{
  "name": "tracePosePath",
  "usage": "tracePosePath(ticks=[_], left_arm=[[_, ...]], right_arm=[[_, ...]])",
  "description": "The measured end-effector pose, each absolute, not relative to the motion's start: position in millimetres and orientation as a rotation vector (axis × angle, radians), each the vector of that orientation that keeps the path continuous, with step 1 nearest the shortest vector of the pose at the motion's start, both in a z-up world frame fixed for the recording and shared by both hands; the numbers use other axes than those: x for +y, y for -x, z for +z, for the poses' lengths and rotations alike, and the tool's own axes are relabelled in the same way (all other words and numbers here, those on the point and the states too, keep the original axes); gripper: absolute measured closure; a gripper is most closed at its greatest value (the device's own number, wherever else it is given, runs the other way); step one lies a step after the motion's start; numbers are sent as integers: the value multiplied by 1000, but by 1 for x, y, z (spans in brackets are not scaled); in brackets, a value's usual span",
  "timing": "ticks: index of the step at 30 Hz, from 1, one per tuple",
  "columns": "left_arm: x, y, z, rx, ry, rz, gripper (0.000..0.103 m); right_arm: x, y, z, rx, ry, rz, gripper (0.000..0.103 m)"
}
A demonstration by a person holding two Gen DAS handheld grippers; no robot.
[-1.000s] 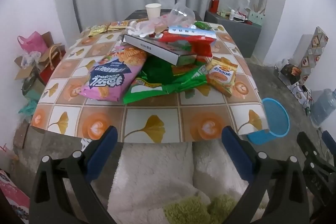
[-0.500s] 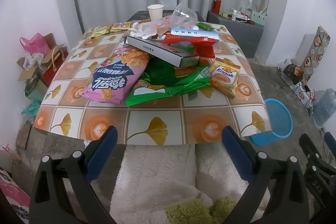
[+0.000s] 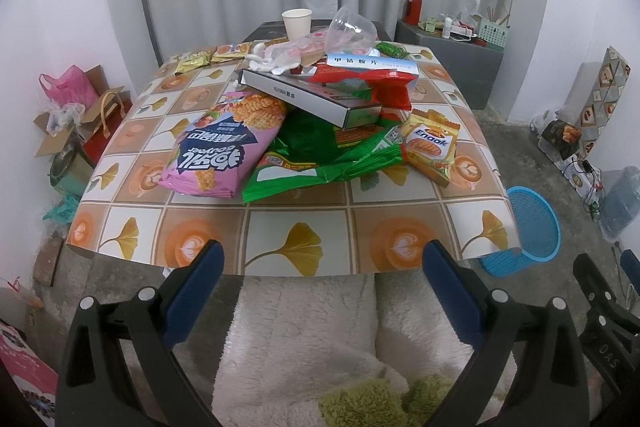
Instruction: Collect trash
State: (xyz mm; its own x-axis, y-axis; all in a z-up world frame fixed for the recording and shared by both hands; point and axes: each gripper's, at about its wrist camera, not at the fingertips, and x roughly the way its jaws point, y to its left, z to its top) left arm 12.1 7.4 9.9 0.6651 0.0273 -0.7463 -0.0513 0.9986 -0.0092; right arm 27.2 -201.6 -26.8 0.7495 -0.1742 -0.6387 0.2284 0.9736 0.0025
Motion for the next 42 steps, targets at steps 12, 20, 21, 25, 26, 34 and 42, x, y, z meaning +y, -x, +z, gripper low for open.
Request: tracePosePath(ticks=[12,20,21,25,26,34,42], left_arm=[[11,-11,10,844,28,47,6],[18,-10,9,844,27,52,6],[20,-10,9,844,26,53,6],[24,-9,8,844,24,55,6],[24,-9,8,845,23,55,6],[22,-9,8,845,21,55,6],[30,-9,2,853,28,60,6]], right_arm=[[-202,-27,-28,688,-83,-219,8],[-202,-27,-29,690,-85,-216,8],[-201,-27,-29,690,-84,-216,8],[-201,-28,-29,690,-85,-217,8],[-201,-28,-29,690,-85,-217,8],[-202,-28,-30,691,-86,-215,8],[-202,-29,-31,693,-86,-215,8]])
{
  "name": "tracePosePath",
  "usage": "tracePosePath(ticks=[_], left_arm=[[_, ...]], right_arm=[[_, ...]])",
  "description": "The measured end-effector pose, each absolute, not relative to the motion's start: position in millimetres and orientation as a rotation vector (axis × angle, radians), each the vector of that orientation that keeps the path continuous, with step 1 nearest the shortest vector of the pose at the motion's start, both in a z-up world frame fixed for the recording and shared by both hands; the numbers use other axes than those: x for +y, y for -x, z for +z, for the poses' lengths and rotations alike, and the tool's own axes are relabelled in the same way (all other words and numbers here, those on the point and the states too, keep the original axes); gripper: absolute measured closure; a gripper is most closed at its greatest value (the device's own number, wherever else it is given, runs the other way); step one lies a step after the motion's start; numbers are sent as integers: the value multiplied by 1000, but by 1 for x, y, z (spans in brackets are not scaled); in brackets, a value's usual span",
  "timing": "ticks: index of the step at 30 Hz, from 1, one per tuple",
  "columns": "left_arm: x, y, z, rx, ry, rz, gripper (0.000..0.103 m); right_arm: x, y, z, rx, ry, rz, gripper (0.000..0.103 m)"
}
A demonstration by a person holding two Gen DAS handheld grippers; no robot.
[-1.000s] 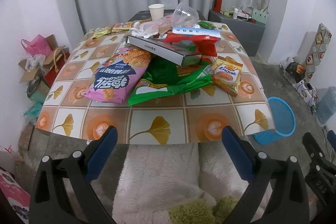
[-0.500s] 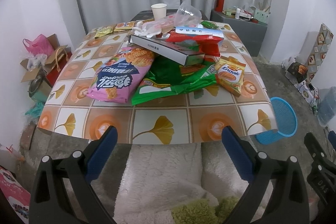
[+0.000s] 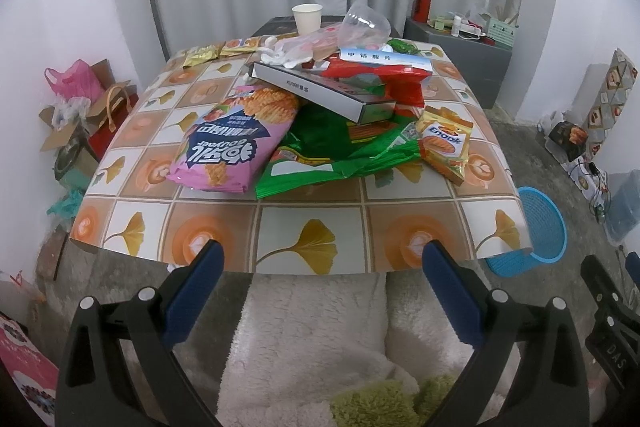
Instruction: Collect trash
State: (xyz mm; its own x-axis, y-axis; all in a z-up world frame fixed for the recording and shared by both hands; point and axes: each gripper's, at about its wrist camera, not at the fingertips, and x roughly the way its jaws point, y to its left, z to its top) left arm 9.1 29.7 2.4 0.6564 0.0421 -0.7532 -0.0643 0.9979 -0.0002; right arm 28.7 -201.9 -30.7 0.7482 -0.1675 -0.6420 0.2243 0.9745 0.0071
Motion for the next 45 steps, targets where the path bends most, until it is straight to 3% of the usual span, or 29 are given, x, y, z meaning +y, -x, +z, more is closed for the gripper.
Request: tracePosePath(ticks=[7,19,30,37,45], left_arm=[[33,-17,3,852,45,64,6],[72,-61,53,608,65,-34,6],[78,-168,78,529,-141,-179,6],[57,-238,42,662,-394,-192,23],[32,-277,6,755,-603,-211,35]], right_arm=[[-202,-29,-31,690,-84,-213,8],[-208,-66,-23,612,-94,-144,8],[-231,-163,22,534,-112,51,8],[-213,-299,52,717,-333,420,8],[-144,-429,34,1043,-399,562,13]])
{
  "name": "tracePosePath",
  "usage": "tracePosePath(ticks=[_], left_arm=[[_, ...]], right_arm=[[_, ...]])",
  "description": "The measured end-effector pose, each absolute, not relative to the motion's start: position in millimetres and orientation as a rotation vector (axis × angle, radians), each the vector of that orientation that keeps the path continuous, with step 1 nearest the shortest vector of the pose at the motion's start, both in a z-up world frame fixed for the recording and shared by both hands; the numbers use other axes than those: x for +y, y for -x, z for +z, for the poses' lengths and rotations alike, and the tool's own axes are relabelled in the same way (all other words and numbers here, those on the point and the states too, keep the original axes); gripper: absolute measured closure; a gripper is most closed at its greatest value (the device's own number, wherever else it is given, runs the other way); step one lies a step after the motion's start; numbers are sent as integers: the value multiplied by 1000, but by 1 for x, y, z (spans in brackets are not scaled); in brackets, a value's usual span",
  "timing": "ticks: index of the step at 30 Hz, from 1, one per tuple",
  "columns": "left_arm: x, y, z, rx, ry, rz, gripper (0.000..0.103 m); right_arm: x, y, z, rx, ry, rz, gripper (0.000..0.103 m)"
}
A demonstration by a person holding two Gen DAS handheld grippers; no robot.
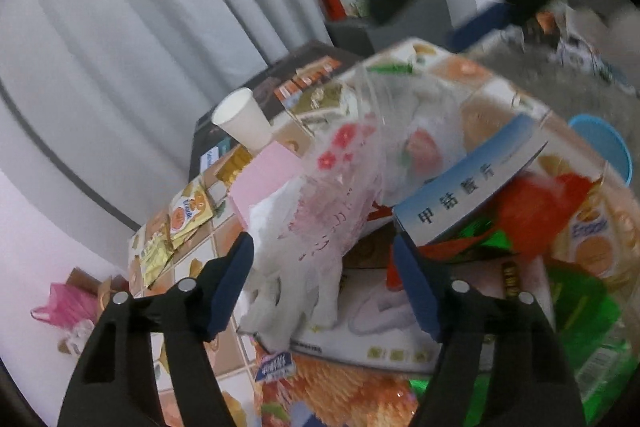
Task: Collect trash
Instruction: 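Reach into the pile and close the left gripper on the clear plastic bag, then carry the plastic bag over the blue wastebasket and open the left gripper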
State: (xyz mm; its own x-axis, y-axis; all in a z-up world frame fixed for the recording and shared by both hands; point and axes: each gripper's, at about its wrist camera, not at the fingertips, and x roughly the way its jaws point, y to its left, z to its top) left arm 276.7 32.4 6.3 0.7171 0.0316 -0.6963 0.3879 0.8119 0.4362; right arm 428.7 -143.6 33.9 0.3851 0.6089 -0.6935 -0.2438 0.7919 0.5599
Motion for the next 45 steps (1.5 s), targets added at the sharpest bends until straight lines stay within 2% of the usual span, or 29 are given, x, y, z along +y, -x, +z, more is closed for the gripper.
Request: tracePosePath(ticks=[3,6,7,14,19,24,26,35,45], left_arm=[[30,-289,-5,780,-658,-201,39],[32,-299,-12,813,-665,-190,48],[34,-304,-13,824,-655,-191,53],[40,-307,-14,824,-627,-208,85],[40,-306,-7,785,-621,-201,94],[42,-304,6,747,-599,-187,98],[45,-306,11,734,-592,-178,101],[59,-299,43,683,-502,-116,102],[59,-276,100,627,-330,-168,102]], right_arm=[[-128,-453,22,1157,-392,543,20],[-116,-468,7,1244,-364,529,25],[-117,-469,3,1269,-363,529,26],[-119,-480,-4,1358,-352,539,52],[-124,-481,0,1381,-357,560,70],[-123,-480,5,1368,-348,566,95],[-124,-478,8,1357,-347,567,97],[-131,-471,22,1290,-369,574,101],[-158,-448,64,1162,-411,598,103]])
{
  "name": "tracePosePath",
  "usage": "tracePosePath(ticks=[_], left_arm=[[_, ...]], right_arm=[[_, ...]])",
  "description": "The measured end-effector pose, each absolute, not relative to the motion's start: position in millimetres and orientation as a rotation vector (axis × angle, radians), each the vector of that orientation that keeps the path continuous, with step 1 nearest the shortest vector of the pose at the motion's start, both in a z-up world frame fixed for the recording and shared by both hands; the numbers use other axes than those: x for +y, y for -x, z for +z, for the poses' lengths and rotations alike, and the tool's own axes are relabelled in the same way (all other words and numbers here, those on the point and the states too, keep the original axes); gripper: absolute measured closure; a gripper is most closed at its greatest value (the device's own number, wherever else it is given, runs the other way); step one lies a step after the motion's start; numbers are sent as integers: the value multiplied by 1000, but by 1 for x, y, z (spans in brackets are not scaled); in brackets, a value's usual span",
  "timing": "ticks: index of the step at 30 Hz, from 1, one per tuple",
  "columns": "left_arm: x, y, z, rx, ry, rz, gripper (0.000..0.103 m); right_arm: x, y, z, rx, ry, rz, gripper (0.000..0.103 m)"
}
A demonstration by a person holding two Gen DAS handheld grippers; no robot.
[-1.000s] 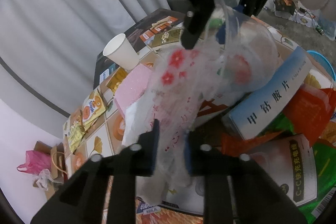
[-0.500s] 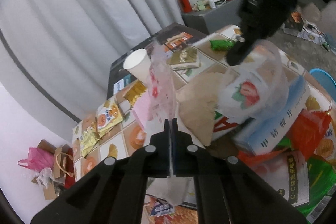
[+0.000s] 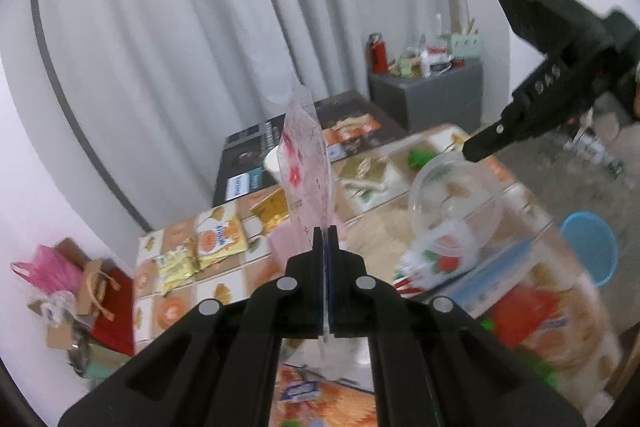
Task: Collect trash
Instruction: 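Carry the plastic bag over the blue wastebasket and open the left gripper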
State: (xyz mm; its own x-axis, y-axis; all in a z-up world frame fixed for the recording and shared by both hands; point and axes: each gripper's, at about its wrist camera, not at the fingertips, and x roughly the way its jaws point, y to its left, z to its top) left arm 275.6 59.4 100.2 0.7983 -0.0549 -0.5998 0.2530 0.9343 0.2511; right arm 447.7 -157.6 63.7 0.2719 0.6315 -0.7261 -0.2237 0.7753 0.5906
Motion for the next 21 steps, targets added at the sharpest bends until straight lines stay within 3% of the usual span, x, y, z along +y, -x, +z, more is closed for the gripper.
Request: tracePosePath(ticks=[7,12,16,21], left_arm=[[17,-259,133,630,-224,-318,102],[-54,-255,139,664,-178,-498,102],[-129,-257,125,745,-162,-655,102],[-252,-267,72,938,-173,-851,102]], right_arm=[[-212,-412,92,1065,-444,562,103],[-277,-377,93,1029,-471,469,103],[-347,-343,77,1017,-504,317,103],[-436,-308,25,1050,-547,83,103]])
